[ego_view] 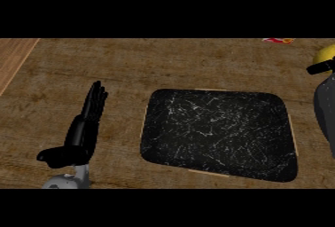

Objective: Pick the lemon from the tray and place it in the pot

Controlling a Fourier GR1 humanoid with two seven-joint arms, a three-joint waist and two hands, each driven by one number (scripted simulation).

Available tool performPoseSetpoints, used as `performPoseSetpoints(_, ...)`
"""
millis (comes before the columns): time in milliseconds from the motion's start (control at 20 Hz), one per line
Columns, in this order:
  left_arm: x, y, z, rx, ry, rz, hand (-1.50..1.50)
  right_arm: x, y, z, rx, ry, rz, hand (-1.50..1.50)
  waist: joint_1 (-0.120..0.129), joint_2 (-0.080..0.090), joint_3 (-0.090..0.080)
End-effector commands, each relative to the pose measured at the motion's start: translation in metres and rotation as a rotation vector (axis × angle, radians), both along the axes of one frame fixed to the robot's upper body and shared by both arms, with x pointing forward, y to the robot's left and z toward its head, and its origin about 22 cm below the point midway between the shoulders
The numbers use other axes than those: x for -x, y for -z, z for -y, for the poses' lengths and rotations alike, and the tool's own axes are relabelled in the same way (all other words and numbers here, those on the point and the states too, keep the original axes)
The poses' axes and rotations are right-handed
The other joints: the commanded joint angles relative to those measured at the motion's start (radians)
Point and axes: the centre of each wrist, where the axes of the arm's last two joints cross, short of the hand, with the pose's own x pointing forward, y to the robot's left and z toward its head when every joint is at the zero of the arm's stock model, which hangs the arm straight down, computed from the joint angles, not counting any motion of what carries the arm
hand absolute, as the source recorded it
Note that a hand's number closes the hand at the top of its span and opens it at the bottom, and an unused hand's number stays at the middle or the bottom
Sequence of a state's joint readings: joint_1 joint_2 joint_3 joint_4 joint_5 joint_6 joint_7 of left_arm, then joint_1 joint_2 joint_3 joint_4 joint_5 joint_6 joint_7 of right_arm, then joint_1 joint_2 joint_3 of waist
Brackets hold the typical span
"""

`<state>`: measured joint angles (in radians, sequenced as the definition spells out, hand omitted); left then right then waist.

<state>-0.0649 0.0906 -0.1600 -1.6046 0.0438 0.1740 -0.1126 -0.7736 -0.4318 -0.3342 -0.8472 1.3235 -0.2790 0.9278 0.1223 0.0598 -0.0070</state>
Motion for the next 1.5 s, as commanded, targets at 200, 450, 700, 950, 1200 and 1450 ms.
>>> performPoseSetpoints(200,-0.006,-0.004,0.012,-0.009,0.043,-0.004,0.00,-0.024,-0.055,0.016,0.138,0.426,-0.036,1.50,0.034,0.000,0.005)
performPoseSetpoints(450,-0.004,0.001,0.014,-0.005,0.043,-0.019,0.00,-0.030,-0.064,0.017,0.164,0.532,-0.039,1.50,0.022,-0.007,0.007)
performPoseSetpoints(700,-0.007,0.003,0.006,0.000,0.005,-0.024,0.00,-0.032,-0.068,0.025,0.177,0.617,-0.075,1.50,-0.004,-0.014,0.008)
performPoseSetpoints(950,0.000,0.007,-0.003,0.004,-0.038,-0.025,0.00,-0.029,-0.063,0.035,0.165,0.664,-0.088,1.50,-0.026,-0.027,0.009)
performPoseSetpoints(1200,-0.001,0.012,-0.006,0.012,-0.055,-0.048,0.00,-0.027,-0.044,0.035,0.143,0.679,-0.093,1.50,-0.069,-0.039,0.008)
performPoseSetpoints(1450,0.008,0.019,-0.007,0.005,-0.071,-0.054,0.00,-0.015,-0.013,0.048,0.090,0.656,-0.082,1.50,-0.090,-0.048,0.008)
